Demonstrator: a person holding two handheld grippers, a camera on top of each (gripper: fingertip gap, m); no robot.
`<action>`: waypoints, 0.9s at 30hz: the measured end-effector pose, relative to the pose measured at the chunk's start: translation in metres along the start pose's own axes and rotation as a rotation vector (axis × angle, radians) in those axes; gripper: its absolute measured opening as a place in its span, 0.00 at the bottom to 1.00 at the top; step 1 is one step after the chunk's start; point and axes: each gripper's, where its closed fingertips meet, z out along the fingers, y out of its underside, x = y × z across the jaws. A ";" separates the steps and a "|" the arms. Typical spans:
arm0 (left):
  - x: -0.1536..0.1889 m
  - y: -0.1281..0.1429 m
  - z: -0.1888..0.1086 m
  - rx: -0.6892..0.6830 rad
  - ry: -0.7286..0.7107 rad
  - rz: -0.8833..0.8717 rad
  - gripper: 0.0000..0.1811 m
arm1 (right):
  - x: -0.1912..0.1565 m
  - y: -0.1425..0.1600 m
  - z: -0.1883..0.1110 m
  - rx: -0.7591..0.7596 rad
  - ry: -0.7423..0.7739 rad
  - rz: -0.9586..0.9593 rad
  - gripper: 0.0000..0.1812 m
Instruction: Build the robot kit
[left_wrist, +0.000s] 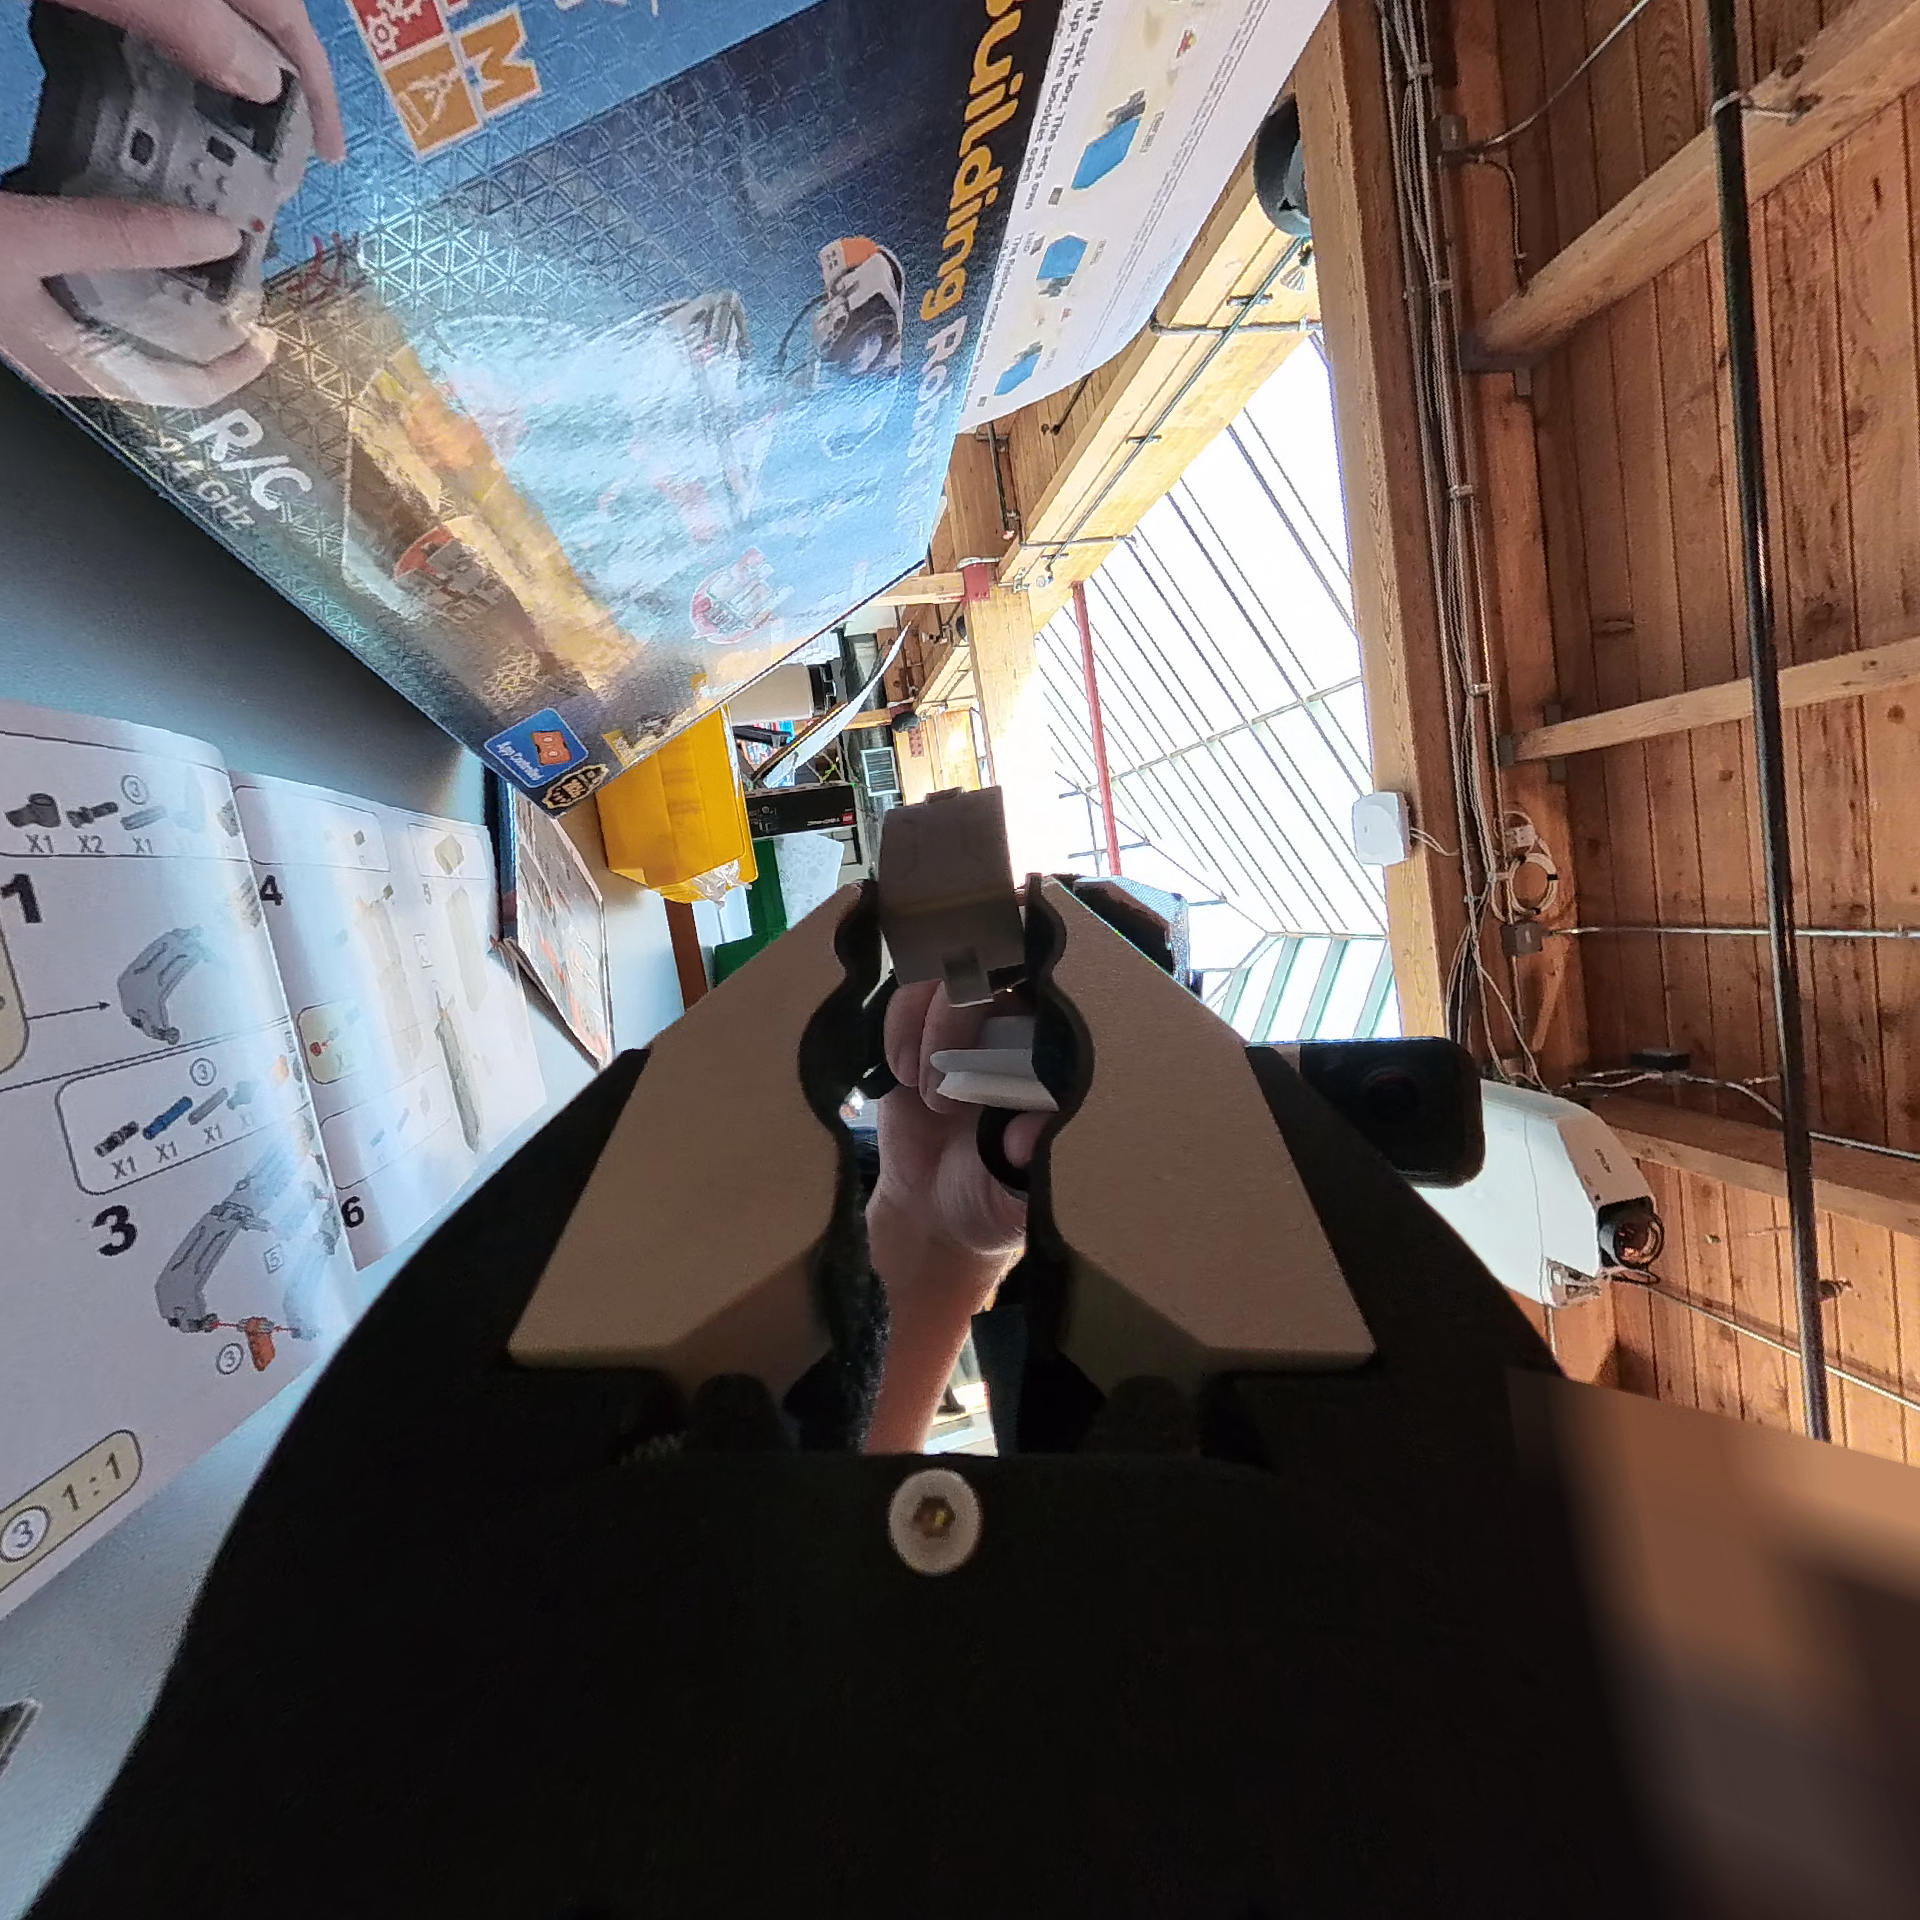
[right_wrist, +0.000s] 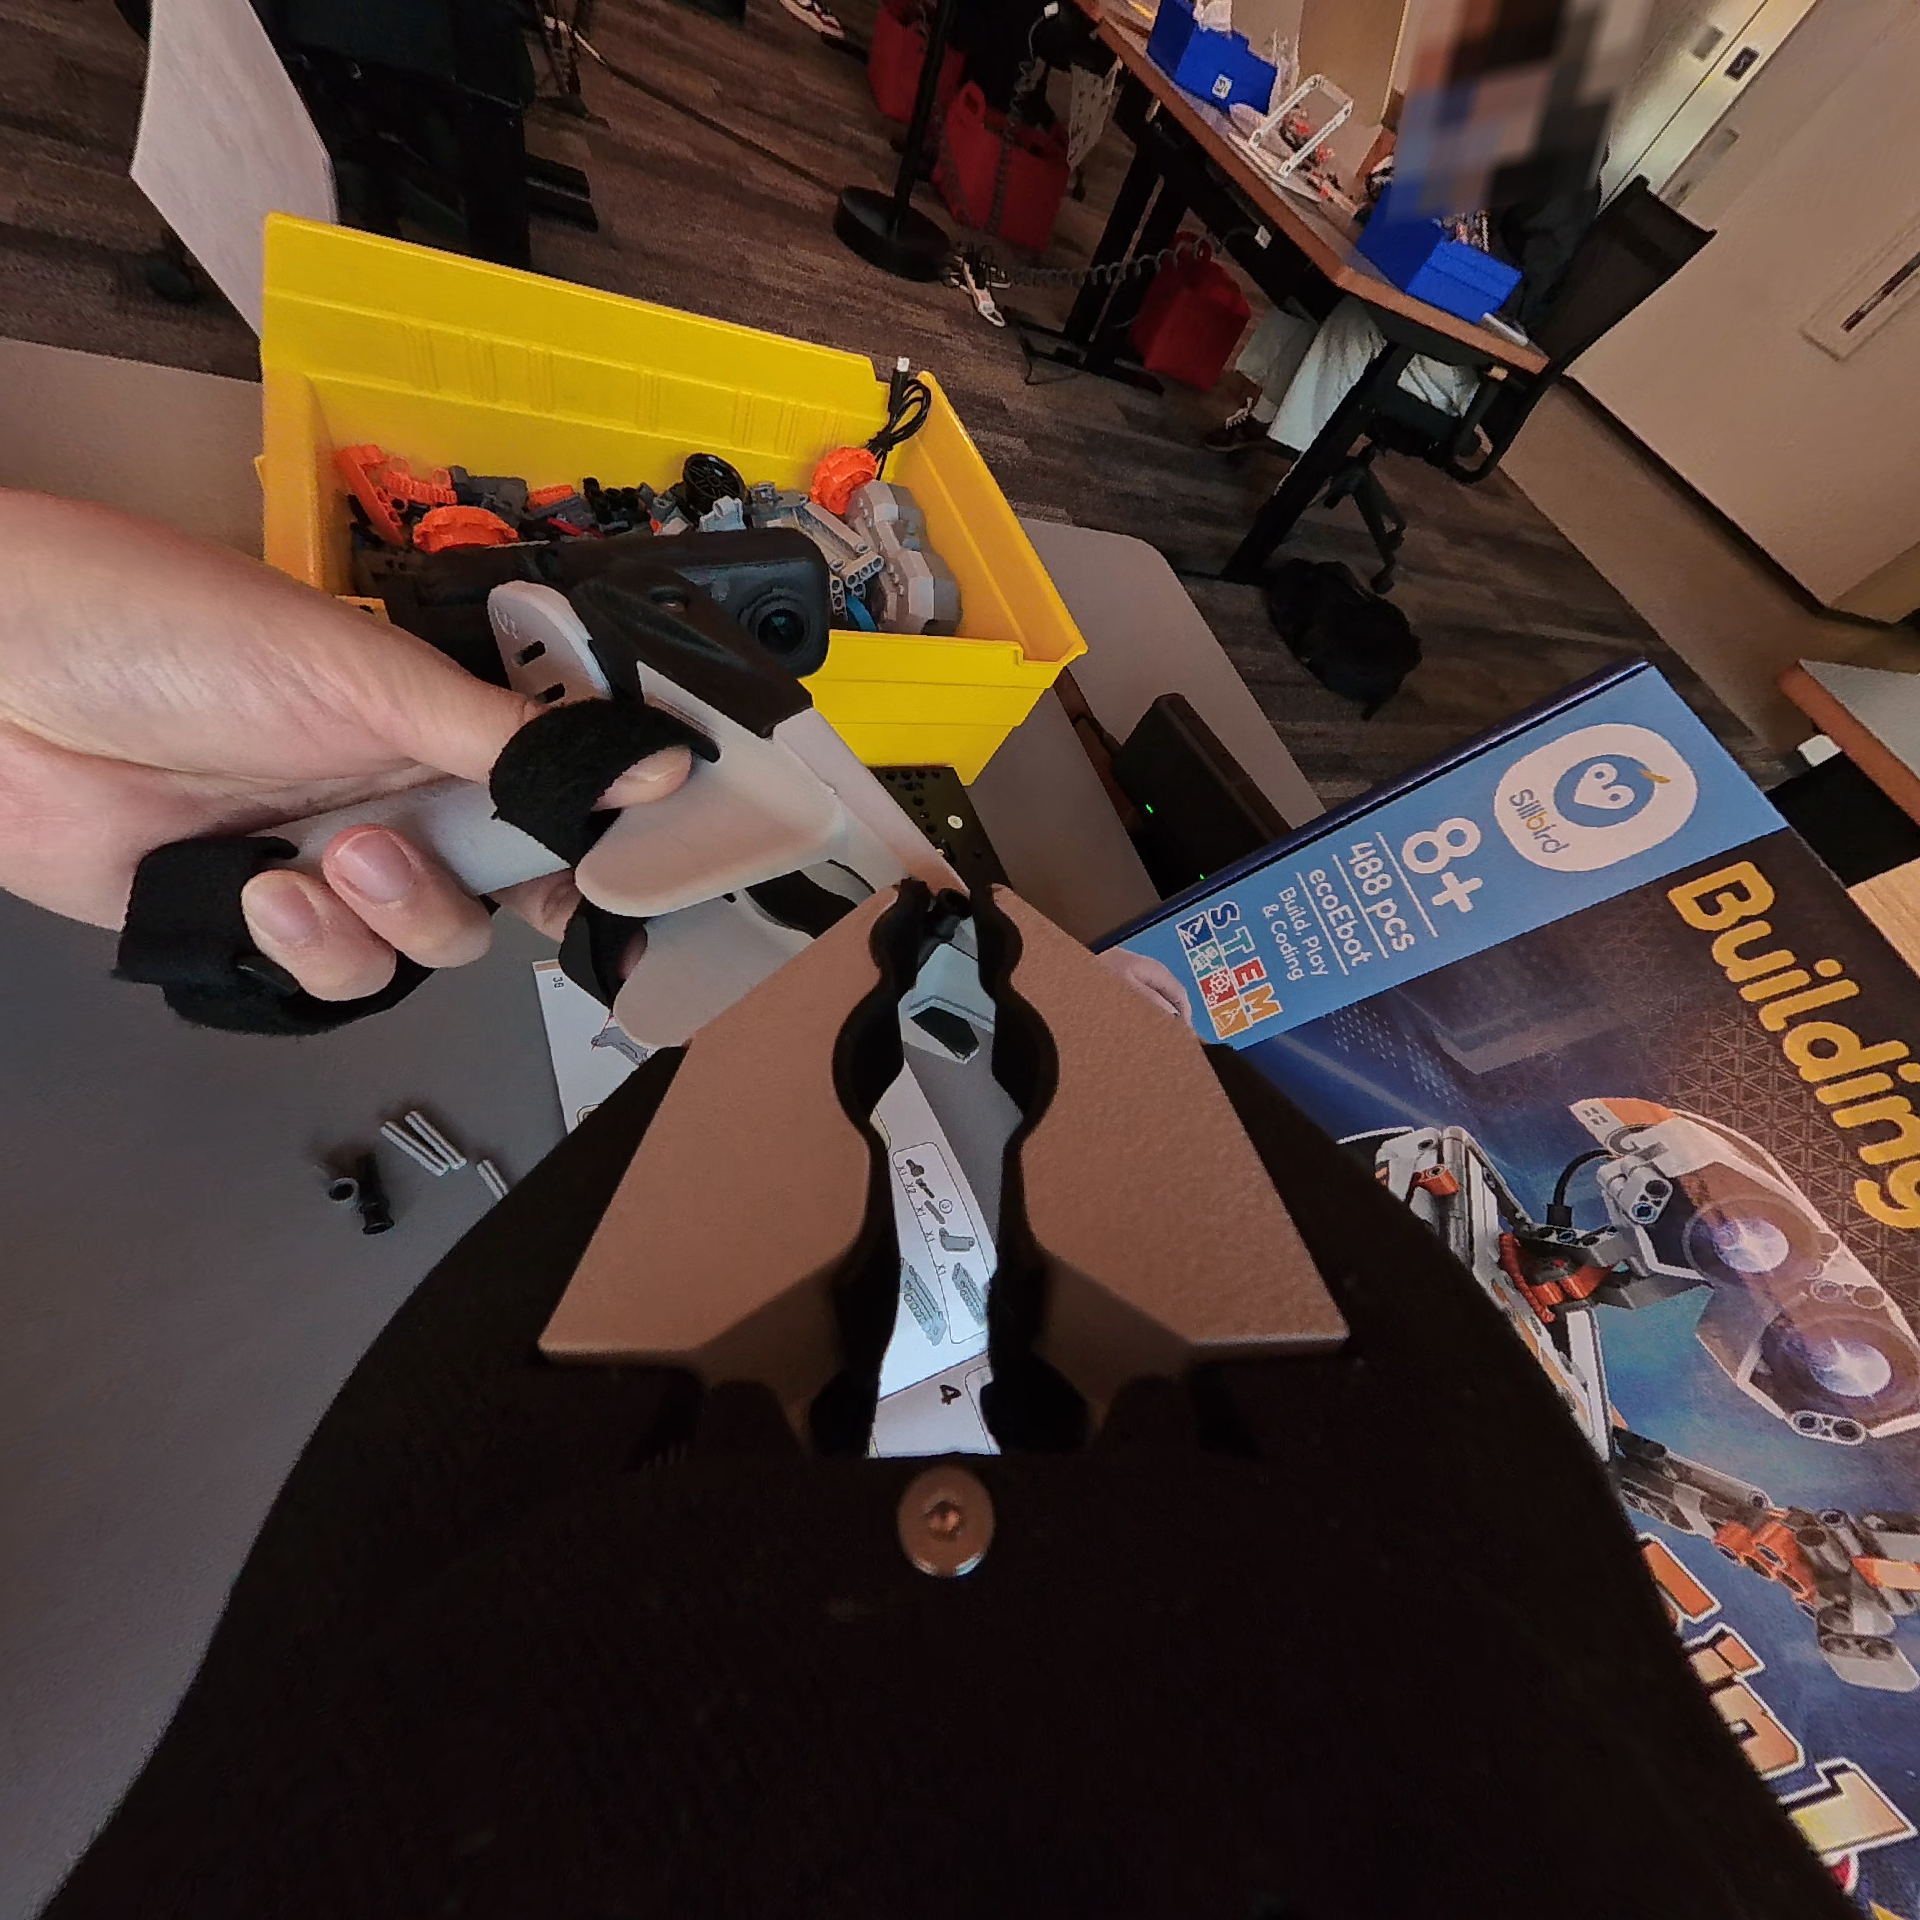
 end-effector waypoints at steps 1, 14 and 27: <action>0.000 0.000 0.000 0.000 0.003 -0.004 0.14 | 0.000 0.000 0.000 0.002 0.000 -0.005 0.05; 0.003 0.000 0.000 0.005 0.019 -0.012 0.14 | -0.003 -0.002 0.001 0.021 0.002 -0.039 0.09; 0.005 0.000 0.000 0.006 0.032 -0.015 0.14 | -0.005 -0.004 0.004 0.034 0.011 -0.071 0.11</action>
